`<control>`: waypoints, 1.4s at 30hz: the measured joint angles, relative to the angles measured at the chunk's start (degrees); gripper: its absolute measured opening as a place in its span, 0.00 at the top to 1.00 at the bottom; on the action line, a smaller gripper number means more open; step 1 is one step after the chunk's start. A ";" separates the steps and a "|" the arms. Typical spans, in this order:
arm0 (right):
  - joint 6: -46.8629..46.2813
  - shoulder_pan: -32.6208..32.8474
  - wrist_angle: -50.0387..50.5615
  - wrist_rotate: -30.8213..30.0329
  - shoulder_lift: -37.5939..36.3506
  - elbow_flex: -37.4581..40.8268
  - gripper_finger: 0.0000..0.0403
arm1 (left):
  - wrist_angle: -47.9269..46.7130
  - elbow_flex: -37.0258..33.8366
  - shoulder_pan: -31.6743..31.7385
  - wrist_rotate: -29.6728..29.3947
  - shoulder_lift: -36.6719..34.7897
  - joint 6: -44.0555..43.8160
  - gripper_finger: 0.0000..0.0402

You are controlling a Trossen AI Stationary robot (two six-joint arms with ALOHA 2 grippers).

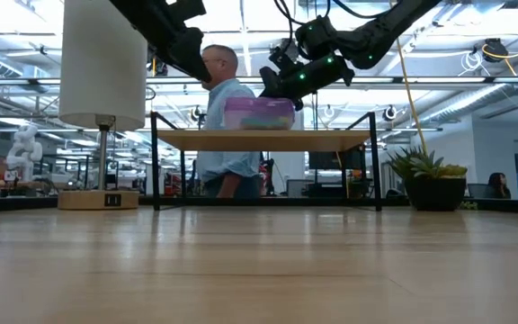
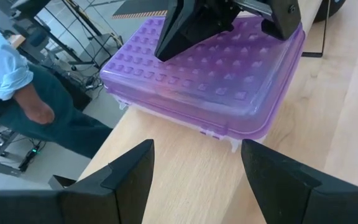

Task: Pack school essentials
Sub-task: Put the transparent violet supply box on the shelf

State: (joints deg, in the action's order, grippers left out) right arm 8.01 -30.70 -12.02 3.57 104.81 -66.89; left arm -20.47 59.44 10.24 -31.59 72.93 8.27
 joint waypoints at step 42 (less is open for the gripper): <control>-2.17 -1.29 -10.52 6.84 -12.28 1.16 1.00 | -0.23 0.00 0.00 -0.02 -0.02 0.31 0.39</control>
State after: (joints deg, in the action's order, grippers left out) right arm 5.84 -31.99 -22.54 10.41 92.54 -65.73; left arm -20.71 59.44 10.24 -31.62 72.90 8.58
